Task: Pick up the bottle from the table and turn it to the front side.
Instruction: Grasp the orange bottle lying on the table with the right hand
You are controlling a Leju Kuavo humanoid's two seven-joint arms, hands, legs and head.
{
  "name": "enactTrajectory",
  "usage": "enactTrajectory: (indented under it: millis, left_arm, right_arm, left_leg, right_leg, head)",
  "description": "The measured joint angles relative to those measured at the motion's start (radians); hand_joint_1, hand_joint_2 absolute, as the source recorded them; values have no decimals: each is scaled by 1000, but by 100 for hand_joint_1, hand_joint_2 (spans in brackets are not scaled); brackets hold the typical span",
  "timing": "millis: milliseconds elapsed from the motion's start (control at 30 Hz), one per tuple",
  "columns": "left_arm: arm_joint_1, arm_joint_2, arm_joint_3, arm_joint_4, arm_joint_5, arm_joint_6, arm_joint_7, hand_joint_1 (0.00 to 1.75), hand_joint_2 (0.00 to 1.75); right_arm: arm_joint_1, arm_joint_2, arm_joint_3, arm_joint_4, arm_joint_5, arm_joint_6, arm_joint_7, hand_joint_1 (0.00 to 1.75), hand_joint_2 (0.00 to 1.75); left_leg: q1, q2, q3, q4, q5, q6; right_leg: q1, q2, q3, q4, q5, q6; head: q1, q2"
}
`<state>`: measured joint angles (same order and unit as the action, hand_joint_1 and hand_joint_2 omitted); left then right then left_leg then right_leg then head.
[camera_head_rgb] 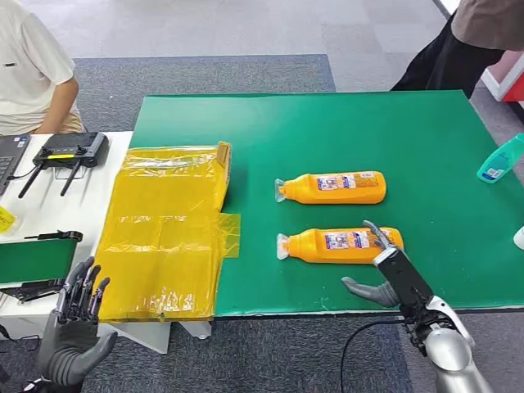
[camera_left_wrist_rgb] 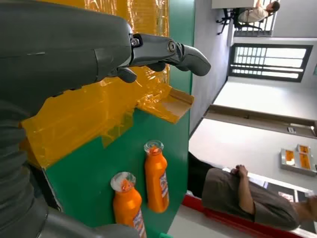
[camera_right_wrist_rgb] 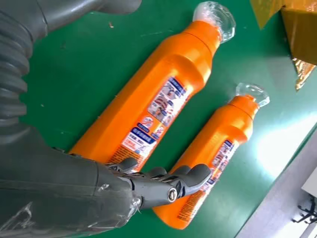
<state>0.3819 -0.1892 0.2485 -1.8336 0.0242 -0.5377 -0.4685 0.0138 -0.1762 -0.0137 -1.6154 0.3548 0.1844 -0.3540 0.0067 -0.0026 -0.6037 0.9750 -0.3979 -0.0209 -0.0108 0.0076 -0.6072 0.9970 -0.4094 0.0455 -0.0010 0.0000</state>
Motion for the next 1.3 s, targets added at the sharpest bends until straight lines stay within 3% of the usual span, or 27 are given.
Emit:
enactTrajectory:
  millis: [600, 900, 1300]
  left_arm:
    - [-14, 24, 8, 19, -15, 4, 3, 0, 175]
    - [-8, 26, -60, 17, -54, 70, 3, 0, 175]
    - [1, 55, -129, 16, -23, 117, 3, 0, 175]
  right_arm:
    - [-49, -5, 2, 20, -43, -5, -8, 0, 175]
    - [76, -49, -96, -33, -94, -2, -81, 0, 175]
    - [126, -66, -156, -84, -33, 10, -64, 0, 175]
  left_leg:
    - [0, 0, 0, 0, 0, 0]
    - [0, -1, 0, 0, -1, 1]
    - [0, -1, 0, 0, -1, 0]
  right_leg:
    - [0, 0, 0, 0, 0, 0]
    - [-1, 0, 0, 0, 0, 0]
    - [0, 0, 0, 0, 0, 0]
  head:
    - [0, 0]
    - [0, 0]
    - [0, 0]
